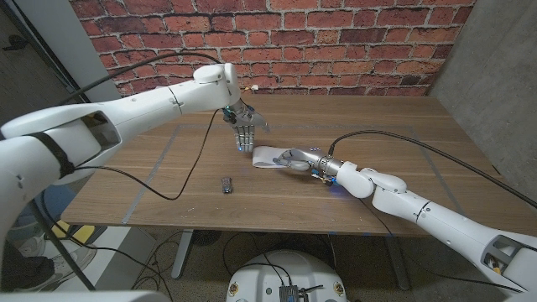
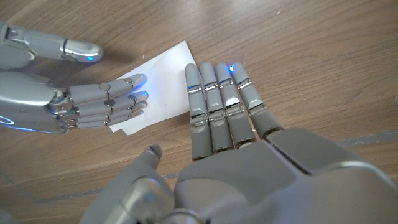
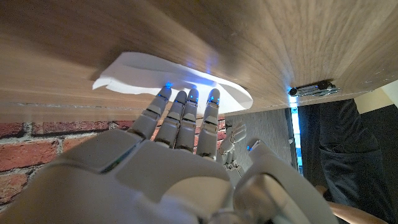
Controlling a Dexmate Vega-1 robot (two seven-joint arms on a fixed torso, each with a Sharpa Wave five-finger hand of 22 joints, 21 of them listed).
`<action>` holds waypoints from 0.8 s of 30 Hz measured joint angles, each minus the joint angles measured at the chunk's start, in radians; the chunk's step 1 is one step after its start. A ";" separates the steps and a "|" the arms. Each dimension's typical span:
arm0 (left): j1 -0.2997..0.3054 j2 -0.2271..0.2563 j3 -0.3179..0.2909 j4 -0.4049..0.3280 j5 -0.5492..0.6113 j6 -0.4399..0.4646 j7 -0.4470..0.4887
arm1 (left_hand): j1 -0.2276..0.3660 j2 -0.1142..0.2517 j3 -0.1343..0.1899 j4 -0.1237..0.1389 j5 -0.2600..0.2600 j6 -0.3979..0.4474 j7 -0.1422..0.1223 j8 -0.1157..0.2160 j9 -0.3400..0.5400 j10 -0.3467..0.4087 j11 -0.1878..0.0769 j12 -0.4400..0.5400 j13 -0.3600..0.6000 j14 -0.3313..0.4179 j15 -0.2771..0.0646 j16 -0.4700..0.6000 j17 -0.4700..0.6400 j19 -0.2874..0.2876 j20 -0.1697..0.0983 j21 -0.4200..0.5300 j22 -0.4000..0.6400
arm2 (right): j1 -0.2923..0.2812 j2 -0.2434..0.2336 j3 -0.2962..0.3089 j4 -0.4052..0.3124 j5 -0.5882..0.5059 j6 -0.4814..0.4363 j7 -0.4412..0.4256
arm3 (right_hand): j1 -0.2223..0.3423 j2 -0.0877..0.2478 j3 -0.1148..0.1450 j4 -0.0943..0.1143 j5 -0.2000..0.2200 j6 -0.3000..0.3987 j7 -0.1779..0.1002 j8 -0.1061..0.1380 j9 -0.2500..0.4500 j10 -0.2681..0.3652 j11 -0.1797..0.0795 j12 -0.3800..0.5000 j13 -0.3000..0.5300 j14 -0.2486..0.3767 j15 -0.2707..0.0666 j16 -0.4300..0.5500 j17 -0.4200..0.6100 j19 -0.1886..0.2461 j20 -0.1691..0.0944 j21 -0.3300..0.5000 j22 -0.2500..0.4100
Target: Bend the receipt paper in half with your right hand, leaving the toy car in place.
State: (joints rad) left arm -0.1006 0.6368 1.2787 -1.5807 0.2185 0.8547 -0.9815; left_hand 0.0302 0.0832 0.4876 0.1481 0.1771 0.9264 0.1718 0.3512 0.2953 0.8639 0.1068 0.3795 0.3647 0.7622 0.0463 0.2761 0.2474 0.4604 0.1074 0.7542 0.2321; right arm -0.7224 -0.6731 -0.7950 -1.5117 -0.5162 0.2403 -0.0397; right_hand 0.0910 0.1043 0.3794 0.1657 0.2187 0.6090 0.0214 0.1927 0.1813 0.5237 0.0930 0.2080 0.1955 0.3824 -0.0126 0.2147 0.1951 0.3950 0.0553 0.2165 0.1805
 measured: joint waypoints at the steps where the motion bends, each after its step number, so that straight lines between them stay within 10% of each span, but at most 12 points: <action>1: -0.002 -0.005 0.004 0.007 0.000 0.000 0.000 | 0.000 0.000 0.000 0.000 0.000 -0.004 0.000 -0.003 0.000 -0.002 0.002 -0.002 0.000 0.000 0.000 0.000 -0.001 0.000 0.000 0.000 0.000 | 0.000 0.000 0.000 0.000 0.000 0.000 -0.001 | 0.000 0.000 0.000 0.000 0.000 0.000 0.000 0.000 0.000 0.000 0.000 0.000 0.000 0.000 0.000 0.000 0.000 0.000 0.000 0.000 0.000; 13: -0.015 -0.067 0.027 0.118 0.000 -0.085 -0.023 | 0.000 0.000 0.000 0.000 0.000 -0.126 -0.007 -0.074 -0.022 -0.102 0.016 -0.058 -0.008 -0.066 0.020 -0.048 -0.038 -0.041 0.020 -0.004 -0.009 | 0.007 -0.001 -0.005 0.016 0.009 0.002 -0.015 | 0.000 0.000 0.003 -0.012 0.000 0.006 0.005 0.000 0.000 0.004 -0.004 0.000 0.000 0.011 0.000 0.000 -0.005 0.006 0.005 -0.001 -0.001; 24: 0.048 -0.049 -0.078 0.111 -0.051 -0.196 0.042 | 0.000 0.000 0.010 -0.010 0.000 -0.158 -0.021 -0.089 -0.023 -0.146 0.013 -0.088 -0.008 -0.041 0.019 -0.039 -0.040 -0.059 0.023 -0.004 -0.014 | 0.015 0.002 -0.010 0.038 0.014 0.043 -0.039 | 0.027 0.010 0.038 -0.046 0.008 0.045 0.002 0.004 0.000 0.051 0.004 0.000 0.000 0.107 0.006 0.008 -0.005 0.097 0.004 0.035 0.009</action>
State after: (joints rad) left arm -0.0526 0.5876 1.2008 -1.4696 0.1674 0.6586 -0.9391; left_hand 0.0303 0.0831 0.4975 0.1382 0.1771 0.7688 0.1504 0.2622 0.2720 0.7183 0.1201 0.2919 0.3570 0.7210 0.0658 0.2373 0.2073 0.4015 0.1306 0.7503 0.2182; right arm -0.7075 -0.6714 -0.8046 -1.4736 -0.5019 0.2835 -0.0789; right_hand 0.1182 0.1144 0.4177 0.1195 0.2262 0.6540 0.0231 0.1968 0.1816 0.5744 0.0970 0.2080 0.1957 0.4894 -0.0069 0.2225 0.1905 0.4921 0.0592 0.2513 0.1895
